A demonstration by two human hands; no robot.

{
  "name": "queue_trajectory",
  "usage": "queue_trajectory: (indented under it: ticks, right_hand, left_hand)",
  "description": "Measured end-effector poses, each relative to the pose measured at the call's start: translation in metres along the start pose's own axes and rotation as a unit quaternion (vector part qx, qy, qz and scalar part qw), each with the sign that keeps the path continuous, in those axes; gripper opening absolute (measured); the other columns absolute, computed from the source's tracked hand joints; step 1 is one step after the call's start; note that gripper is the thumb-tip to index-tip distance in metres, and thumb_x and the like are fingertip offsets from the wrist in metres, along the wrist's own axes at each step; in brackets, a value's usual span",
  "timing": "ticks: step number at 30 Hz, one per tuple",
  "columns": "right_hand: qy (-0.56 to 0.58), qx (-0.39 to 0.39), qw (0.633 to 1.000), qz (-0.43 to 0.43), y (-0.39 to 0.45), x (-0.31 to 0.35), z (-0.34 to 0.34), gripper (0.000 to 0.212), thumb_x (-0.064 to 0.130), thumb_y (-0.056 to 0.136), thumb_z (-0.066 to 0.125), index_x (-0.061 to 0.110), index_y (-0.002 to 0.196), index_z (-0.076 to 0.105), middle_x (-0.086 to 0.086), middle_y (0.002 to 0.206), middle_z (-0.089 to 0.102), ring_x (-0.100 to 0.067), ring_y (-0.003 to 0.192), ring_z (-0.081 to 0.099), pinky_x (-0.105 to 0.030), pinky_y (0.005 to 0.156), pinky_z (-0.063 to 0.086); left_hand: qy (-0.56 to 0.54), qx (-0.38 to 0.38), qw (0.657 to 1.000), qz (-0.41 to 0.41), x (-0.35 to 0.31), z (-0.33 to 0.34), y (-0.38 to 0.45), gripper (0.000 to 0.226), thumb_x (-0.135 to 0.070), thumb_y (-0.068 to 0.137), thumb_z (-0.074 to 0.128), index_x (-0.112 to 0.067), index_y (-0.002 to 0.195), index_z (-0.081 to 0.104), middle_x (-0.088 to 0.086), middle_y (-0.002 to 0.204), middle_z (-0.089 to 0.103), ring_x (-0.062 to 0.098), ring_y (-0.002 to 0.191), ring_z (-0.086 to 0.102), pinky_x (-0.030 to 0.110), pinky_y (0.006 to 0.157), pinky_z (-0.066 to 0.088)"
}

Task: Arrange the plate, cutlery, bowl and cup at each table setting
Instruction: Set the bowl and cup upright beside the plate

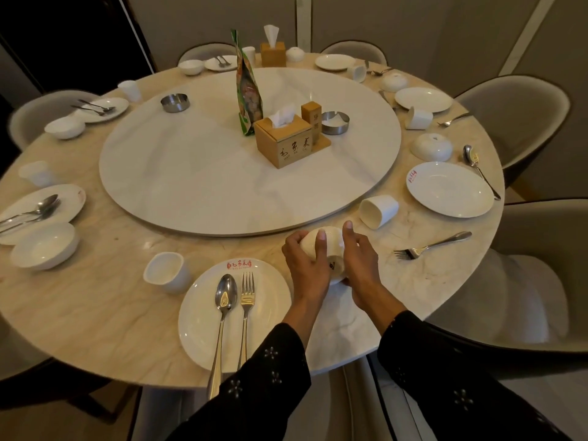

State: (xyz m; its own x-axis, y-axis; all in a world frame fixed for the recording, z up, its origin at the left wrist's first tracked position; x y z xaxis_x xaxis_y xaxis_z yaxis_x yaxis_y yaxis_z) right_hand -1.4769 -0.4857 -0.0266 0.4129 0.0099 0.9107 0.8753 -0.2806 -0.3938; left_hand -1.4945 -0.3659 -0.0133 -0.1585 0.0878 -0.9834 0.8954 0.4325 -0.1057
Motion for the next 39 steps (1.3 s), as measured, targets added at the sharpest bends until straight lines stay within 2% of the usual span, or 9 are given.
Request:
queue_trajectory:
  ticks: [4,6,9,13,19,21,27,32,39]
  right_hand:
    - [-0.033,-0.031,0.998,-0.038,-0.004,0.002,0.002,0.064,0.078,0.079,0.038,0.026,0.113,0.053,-0.01,0.123,0.052,-0.026,0.103,0.057,-0.042,0.083,0.056]
    - [-0.033,-0.048,0.995,-0.077,-0.009,0.004,0.001,0.058,0.072,0.084,0.04,0.02,0.106,0.055,-0.013,0.117,0.054,-0.027,0.1,0.059,-0.035,0.075,0.055]
    - [-0.022,-0.053,0.985,-0.164,-0.023,0.008,0.001,0.051,0.066,0.087,0.045,0.016,0.091,0.053,-0.015,0.106,0.054,-0.019,0.095,0.057,-0.034,0.081,0.052]
    - [-0.026,-0.027,0.973,-0.229,-0.038,0.013,0.003,0.029,0.041,0.095,0.051,0.012,0.097,0.052,-0.005,0.107,0.047,0.012,0.089,0.047,-0.001,0.076,0.036]
    - [0.061,0.023,0.978,-0.2,-0.034,0.005,0.0,0.029,0.037,0.1,0.044,0.019,0.12,0.054,0.015,0.117,0.058,0.011,0.106,0.052,-0.006,0.081,0.041]
    - [0.073,0.033,0.981,-0.175,-0.031,0.0,0.0,0.033,0.037,0.101,0.042,0.023,0.129,0.054,0.015,0.121,0.057,0.009,0.108,0.052,-0.007,0.081,0.043]
    - [0.078,0.015,0.993,-0.082,-0.023,-0.019,-0.005,0.036,0.028,0.102,0.039,0.017,0.13,0.058,-0.002,0.128,0.06,-0.019,0.115,0.055,-0.041,0.099,0.049]
    - [0.026,0.007,0.988,-0.152,-0.023,-0.013,-0.013,0.034,0.016,0.103,0.037,0.015,0.13,0.058,0.001,0.124,0.059,-0.015,0.114,0.052,-0.027,0.092,0.044]
    - [-0.023,0.008,0.985,-0.174,-0.018,-0.019,-0.025,0.035,0.01,0.101,0.039,0.011,0.131,0.057,0.001,0.123,0.059,-0.011,0.114,0.05,-0.023,0.09,0.041]
  left_hand:
    - [-0.032,0.0,0.999,-0.021,0.003,-0.001,-0.004,0.041,-0.044,0.094,0.05,-0.019,0.126,0.042,0.006,0.127,0.05,0.019,0.108,0.057,0.009,0.065,0.049]
    - [-0.055,-0.014,0.998,-0.035,0.001,-0.003,-0.008,0.04,-0.048,0.095,0.048,-0.019,0.122,0.047,0.004,0.123,0.054,0.016,0.103,0.058,0.007,0.059,0.047]
    - [-0.121,-0.056,0.982,-0.132,0.005,-0.008,-0.011,0.05,-0.061,0.092,0.04,-0.02,0.117,0.056,0.0,0.112,0.059,0.019,0.101,0.059,0.027,0.077,0.051]
    - [-0.177,-0.087,0.94,-0.28,0.017,-0.014,-0.009,0.058,-0.066,0.09,0.04,-0.014,0.107,0.061,0.0,0.095,0.061,0.026,0.096,0.062,0.045,0.089,0.054]
    - [-0.162,-0.036,0.981,-0.105,-0.003,-0.024,-0.014,0.034,-0.036,0.095,0.056,-0.019,0.125,0.06,-0.003,0.125,0.061,0.014,0.117,0.055,0.017,0.083,0.043]
    - [-0.124,-0.016,0.991,-0.053,-0.002,-0.026,-0.015,0.036,-0.035,0.095,0.056,-0.021,0.129,0.058,-0.005,0.129,0.059,0.012,0.12,0.053,0.019,0.091,0.043]
    - [0.009,0.042,0.999,-0.008,0.01,-0.027,-0.02,0.049,-0.039,0.096,0.051,-0.028,0.143,0.04,-0.007,0.145,0.043,0.012,0.13,0.04,0.023,0.098,0.036]
    - [0.062,0.053,0.991,-0.11,0.025,-0.025,-0.024,0.04,-0.036,0.104,0.031,-0.03,0.143,0.035,0.003,0.142,0.043,0.02,0.125,0.044,0.036,0.102,0.042]
    - [0.217,0.124,0.968,0.002,0.01,-0.032,-0.013,0.037,-0.015,0.101,0.043,-0.013,0.136,0.052,0.007,0.133,0.058,0.022,0.12,0.053,0.025,0.096,0.042]
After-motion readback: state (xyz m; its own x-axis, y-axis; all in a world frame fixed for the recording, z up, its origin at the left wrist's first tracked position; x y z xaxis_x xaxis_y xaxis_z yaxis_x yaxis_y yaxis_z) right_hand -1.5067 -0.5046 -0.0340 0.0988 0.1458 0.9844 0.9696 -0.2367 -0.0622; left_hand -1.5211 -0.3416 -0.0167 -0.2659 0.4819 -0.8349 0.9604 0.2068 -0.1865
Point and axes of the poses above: each hand's wrist, its own y-axis towards the middle knuckle, its own z-axis out of the palm, x = y × z, the point moved 6 cm from there along y, towards the middle knuckle
